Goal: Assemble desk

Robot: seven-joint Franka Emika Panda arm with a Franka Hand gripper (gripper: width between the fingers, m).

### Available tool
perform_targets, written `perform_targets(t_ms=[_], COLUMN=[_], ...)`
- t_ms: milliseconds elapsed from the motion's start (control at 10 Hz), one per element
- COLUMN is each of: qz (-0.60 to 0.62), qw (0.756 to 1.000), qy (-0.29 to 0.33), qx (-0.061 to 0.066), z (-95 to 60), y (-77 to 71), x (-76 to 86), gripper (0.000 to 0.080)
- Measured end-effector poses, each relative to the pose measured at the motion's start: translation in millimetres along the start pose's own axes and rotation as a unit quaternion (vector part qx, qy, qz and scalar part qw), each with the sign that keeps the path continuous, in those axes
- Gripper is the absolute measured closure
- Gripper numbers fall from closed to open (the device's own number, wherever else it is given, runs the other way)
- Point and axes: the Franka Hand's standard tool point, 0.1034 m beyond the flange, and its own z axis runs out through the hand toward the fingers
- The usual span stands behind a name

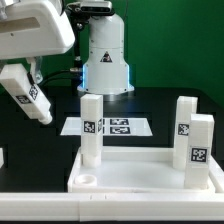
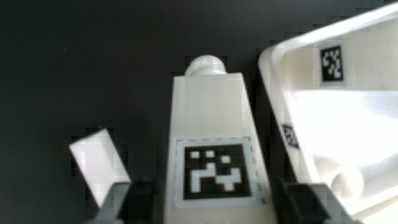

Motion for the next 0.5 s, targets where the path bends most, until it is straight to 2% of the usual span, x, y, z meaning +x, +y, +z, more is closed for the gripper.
perform_targets(t_ms=[100,200,300,400,500], qz=[-0.001,-0.017,-0.024,-0.031,-0.034], qw=[0.999,0.997,0.993,0.986,0.981], qy=[0.039,0.076,0.116,0.165,0.189], qx=[-0.009,-0.018,-0.017,-0.015,-0.017], z=[-2.7,-16.8,-30.2,-36.8,-28.7], y=[-3.7,-25.1,-50.6,-75.7,-91.8], x=[4.1,17.9,31.2,35.5,24.8], gripper=[0.0515,0.0515,0.0514,0.0514,0.0514])
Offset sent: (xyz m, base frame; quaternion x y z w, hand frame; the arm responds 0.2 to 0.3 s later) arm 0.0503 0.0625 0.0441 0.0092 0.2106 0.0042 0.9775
